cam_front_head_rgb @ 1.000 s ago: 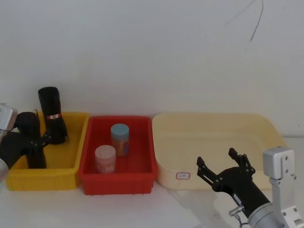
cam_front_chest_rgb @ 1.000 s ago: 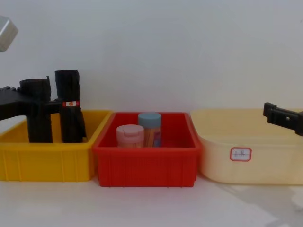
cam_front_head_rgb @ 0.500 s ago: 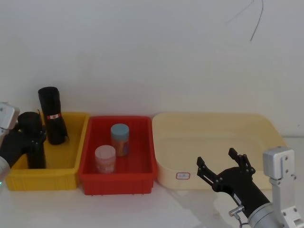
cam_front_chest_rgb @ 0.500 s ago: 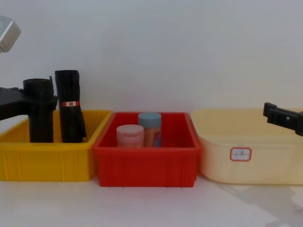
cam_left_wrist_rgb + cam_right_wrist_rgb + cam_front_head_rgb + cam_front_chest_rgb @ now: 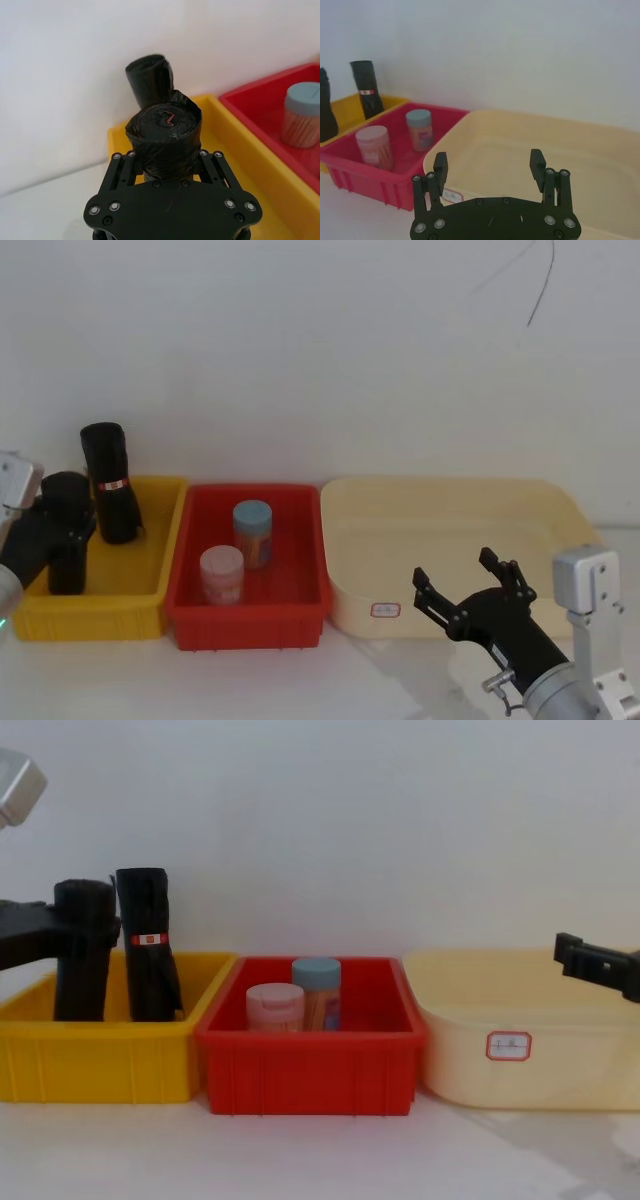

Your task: Pick up the garbage bag with the one hand and transfer it to the other hand.

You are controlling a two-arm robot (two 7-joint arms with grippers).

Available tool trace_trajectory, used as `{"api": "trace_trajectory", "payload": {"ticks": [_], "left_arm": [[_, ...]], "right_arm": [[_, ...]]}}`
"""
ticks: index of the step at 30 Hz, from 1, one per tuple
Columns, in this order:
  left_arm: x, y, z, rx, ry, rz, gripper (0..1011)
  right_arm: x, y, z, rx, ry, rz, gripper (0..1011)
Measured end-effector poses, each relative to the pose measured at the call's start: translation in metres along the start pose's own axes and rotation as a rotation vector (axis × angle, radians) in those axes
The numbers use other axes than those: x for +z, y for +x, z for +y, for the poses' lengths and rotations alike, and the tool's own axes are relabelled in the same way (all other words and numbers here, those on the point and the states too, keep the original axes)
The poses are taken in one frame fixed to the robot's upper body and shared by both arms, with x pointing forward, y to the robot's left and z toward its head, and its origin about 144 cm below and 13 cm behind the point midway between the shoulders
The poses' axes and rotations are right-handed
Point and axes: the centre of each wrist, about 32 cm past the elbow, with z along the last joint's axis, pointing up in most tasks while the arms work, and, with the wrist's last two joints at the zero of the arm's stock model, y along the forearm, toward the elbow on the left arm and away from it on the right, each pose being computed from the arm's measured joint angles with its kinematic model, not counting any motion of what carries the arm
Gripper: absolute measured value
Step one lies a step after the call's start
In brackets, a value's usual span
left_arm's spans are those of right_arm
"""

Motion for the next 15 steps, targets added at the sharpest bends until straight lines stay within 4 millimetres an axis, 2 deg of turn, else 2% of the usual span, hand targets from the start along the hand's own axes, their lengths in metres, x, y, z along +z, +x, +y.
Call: {"api": "trace_trajectory", "payload": {"ticks": [9, 15], "left_arm": [[0.023, -0.002, -0.004, -0.057, -0.048, 0.009, 469], [0.049, -0.006, -0.01, -0.118, -0.101, 0.027, 468]], "right_arm": [[0.021, 0.016, 0.007, 0.093, 0.019, -0.052, 1000], [0.04, 0.03, 0.014, 0.172, 0.029, -0.091, 1000]]}}
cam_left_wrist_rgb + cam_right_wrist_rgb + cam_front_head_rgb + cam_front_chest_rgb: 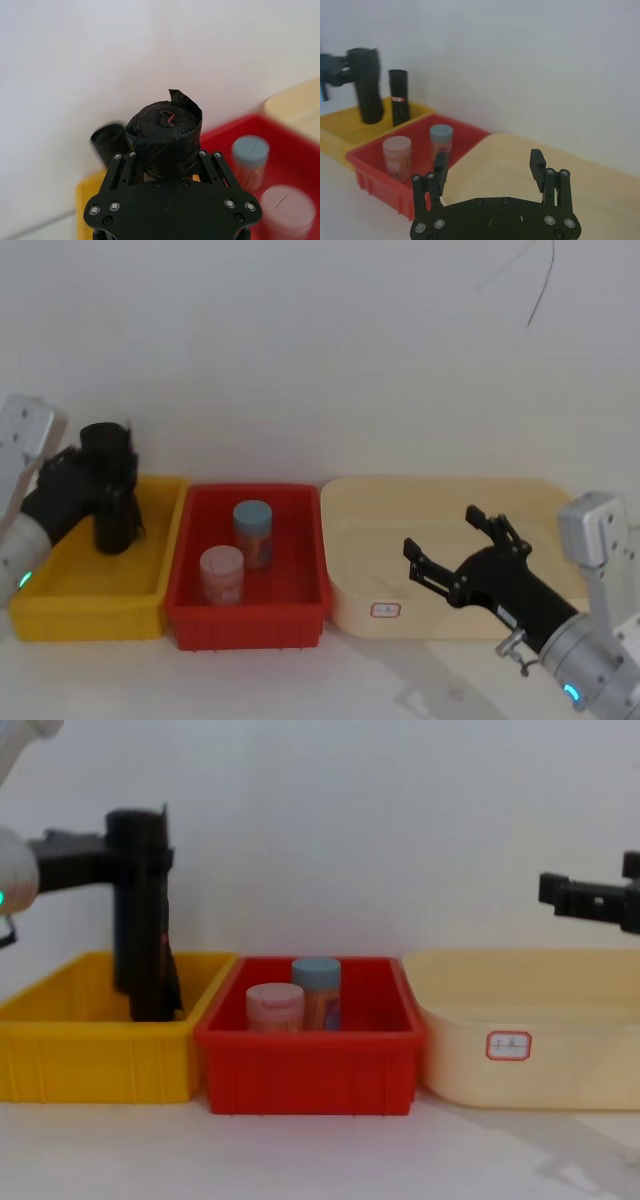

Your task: Pick up the garbage bag with the one hand and transfer it to the other hand.

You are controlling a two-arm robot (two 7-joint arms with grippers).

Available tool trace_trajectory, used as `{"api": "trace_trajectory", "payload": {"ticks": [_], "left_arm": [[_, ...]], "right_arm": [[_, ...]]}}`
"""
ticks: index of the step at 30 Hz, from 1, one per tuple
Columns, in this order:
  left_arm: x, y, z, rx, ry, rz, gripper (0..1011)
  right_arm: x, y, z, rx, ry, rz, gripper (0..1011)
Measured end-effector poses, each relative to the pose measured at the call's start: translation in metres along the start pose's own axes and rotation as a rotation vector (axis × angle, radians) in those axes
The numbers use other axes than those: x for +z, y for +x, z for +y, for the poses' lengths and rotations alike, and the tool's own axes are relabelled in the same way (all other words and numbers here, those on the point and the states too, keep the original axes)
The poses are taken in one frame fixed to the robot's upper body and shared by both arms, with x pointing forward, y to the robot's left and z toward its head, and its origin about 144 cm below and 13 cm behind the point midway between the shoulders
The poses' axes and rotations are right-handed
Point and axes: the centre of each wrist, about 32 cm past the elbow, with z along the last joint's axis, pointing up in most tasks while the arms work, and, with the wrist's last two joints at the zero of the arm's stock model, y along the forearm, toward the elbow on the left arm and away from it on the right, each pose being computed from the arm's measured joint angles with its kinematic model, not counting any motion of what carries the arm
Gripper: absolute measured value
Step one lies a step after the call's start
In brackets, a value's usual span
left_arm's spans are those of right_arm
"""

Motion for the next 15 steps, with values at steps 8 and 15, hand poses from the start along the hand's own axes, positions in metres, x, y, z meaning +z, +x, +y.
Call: {"api": "trace_trajectory", "payload": {"ticks": [8, 15], "left_arm": [[0.042, -0.011, -0.018, -0.091, -0.093, 0.032, 468], [0.076, -0.027, -0.036, -0.168, -0.17, 0.064, 468]], "right_arm": [[0.021, 0.02, 0.006, 0.115, 0.008, -0.044, 999], [0.036, 0.033, 0.013, 0.224, 0.002, -0.073, 999]]}}
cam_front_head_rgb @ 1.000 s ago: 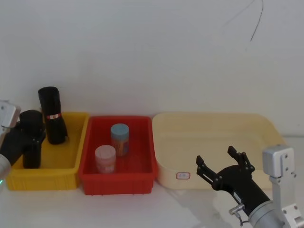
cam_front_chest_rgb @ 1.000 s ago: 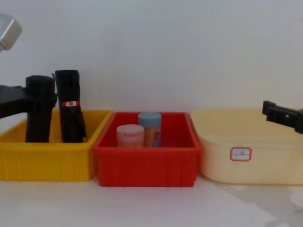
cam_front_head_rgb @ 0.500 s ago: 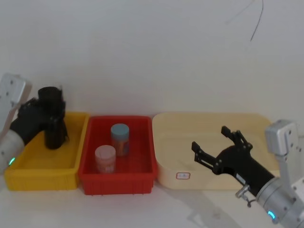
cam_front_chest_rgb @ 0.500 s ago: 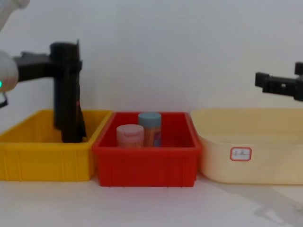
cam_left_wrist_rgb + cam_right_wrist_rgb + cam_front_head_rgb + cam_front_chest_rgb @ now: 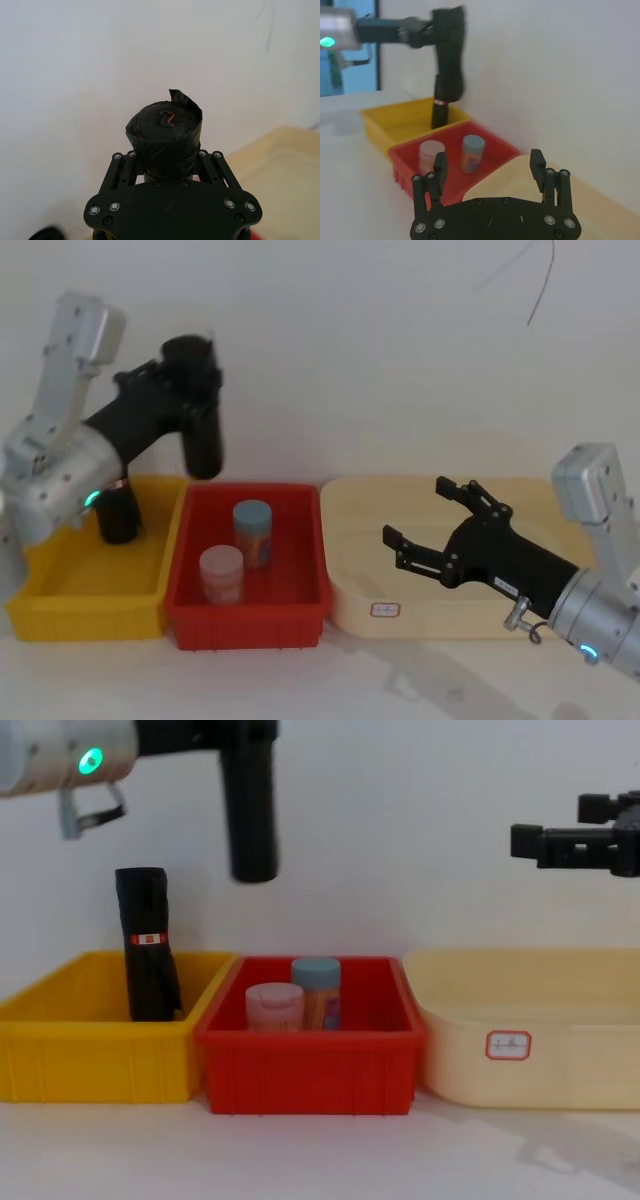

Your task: Pick up the garbage bag with the one hand and transfer it to the other hand.

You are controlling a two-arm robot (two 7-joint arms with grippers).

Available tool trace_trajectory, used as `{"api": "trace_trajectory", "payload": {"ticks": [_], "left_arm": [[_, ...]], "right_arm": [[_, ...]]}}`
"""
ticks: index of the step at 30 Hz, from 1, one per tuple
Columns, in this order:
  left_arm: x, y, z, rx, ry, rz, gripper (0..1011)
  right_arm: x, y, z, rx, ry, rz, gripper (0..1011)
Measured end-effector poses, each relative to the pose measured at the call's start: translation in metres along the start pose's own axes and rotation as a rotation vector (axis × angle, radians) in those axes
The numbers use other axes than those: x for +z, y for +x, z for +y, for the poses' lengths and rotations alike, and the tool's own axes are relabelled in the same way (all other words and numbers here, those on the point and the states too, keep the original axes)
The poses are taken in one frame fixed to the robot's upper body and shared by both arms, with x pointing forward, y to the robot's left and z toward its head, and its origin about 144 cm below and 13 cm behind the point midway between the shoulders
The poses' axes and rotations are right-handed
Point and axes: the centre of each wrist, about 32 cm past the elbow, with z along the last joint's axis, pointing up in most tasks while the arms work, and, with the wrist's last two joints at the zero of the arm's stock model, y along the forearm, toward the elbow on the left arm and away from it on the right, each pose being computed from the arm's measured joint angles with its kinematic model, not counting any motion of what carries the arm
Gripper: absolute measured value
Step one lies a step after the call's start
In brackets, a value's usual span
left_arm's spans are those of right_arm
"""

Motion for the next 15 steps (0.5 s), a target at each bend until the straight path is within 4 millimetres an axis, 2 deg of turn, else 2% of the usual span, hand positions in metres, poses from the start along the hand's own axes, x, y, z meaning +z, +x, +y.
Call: {"api": "trace_trajectory", "payload": {"ticks": [8, 15], "left_arm": [[0.016, -0.019, -0.022, -0.071, -0.038, 0.045, 468], [0.015, -0.035, -0.031, -0.108, -0.035, 0.067, 468]], "right_arm": [[0.008, 0.011, 0.006, 0.07, -0.054, -0.007, 1000], [0.011, 0.017, 0.013, 0.067, -0.115, 0.005, 1000]]}}
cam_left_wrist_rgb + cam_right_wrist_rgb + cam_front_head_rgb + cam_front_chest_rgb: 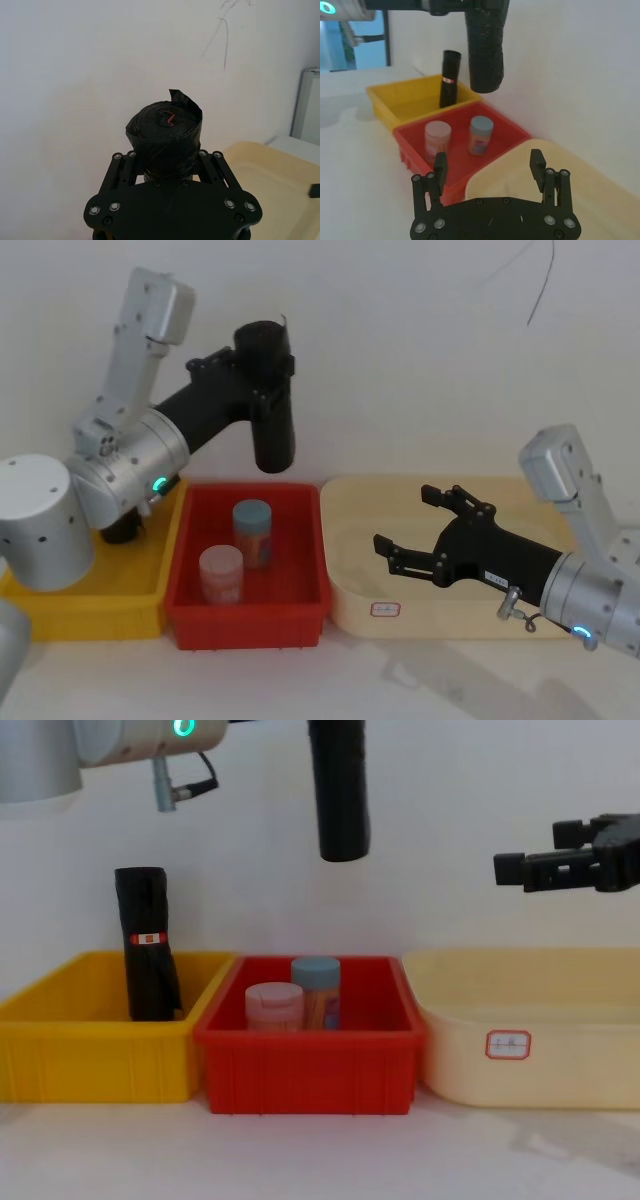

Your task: Pick up the garbage bag with the one hand and transfer it to the other hand.

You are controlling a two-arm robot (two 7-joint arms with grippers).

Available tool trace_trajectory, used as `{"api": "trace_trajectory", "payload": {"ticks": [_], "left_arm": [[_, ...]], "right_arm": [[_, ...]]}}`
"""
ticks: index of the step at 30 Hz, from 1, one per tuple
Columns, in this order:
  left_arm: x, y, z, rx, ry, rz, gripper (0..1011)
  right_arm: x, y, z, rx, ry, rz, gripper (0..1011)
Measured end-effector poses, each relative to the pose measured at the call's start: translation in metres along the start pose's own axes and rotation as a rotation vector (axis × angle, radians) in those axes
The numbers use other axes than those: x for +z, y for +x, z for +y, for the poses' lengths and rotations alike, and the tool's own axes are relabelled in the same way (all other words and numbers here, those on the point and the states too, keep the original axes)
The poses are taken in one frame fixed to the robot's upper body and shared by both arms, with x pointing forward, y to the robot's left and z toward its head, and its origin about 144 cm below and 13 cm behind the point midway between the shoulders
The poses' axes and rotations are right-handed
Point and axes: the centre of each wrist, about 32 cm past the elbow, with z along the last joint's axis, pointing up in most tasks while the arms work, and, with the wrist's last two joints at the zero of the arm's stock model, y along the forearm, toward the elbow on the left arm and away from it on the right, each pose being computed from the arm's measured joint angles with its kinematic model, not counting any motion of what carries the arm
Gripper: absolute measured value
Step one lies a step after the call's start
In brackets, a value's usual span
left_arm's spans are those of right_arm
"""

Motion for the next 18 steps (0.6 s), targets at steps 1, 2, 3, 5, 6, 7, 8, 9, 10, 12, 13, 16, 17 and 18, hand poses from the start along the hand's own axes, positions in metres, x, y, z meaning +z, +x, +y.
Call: {"api": "trace_trajectory", "payload": {"ticks": [1, 2, 3, 5, 6, 7, 8, 9, 10, 12, 13, 16, 17, 18], "left_arm": [[-0.001, -0.003, -0.002, -0.005, 0.002, 0.004, 468], [-0.001, -0.003, -0.002, -0.005, 0.002, 0.004, 468], [-0.003, -0.005, -0.003, -0.007, 0.006, 0.007, 468], [-0.007, -0.009, -0.004, -0.005, 0.01, 0.01, 468], [-0.008, -0.01, -0.005, -0.003, 0.012, 0.011, 468], [-0.009, -0.01, -0.005, 0.0, 0.012, 0.011, 468], [-0.01, -0.011, -0.006, 0.002, 0.012, 0.011, 468], [-0.013, -0.013, -0.007, 0.006, 0.013, 0.013, 468], [-0.014, -0.014, -0.007, 0.008, 0.012, 0.014, 468], [-0.016, -0.015, -0.008, 0.014, 0.009, 0.015, 468], [-0.019, -0.017, -0.009, 0.021, 0.007, 0.018, 468], [-0.024, -0.02, -0.013, 0.033, -0.003, 0.022, 468], [-0.025, -0.021, -0.014, 0.035, -0.004, 0.025, 468], [-0.028, -0.023, -0.015, 0.039, -0.007, 0.029, 468]], "right_arm": [[0.0, 0.001, 0.001, -0.008, -0.01, 0.003, 1000], [0.001, 0.001, 0.002, -0.014, -0.015, 0.004, 1000], [0.001, 0.002, 0.003, -0.027, -0.026, 0.008, 999], [0.001, 0.002, 0.003, -0.04, -0.035, 0.012, 1000], [0.001, 0.002, 0.005, -0.054, -0.039, 0.015, 1000], [0.001, 0.002, 0.005, -0.061, -0.042, 0.017, 1000], [0.001, 0.002, 0.006, -0.071, -0.046, 0.02, 1000], [0.001, 0.002, 0.006, -0.079, -0.048, 0.023, 999], [0.001, 0.002, 0.008, -0.095, -0.052, 0.028, 1000], [0.001, 0.001, 0.009, -0.113, -0.056, 0.034, 1000], [0.001, 0.001, 0.011, -0.127, -0.057, 0.039, 1000], [0.001, 0.002, 0.014, -0.149, -0.06, 0.047, 1000], [0.001, 0.002, 0.015, -0.153, -0.06, 0.05, 1000], [0.001, 0.002, 0.018, -0.158, -0.06, 0.055, 1000]]}}
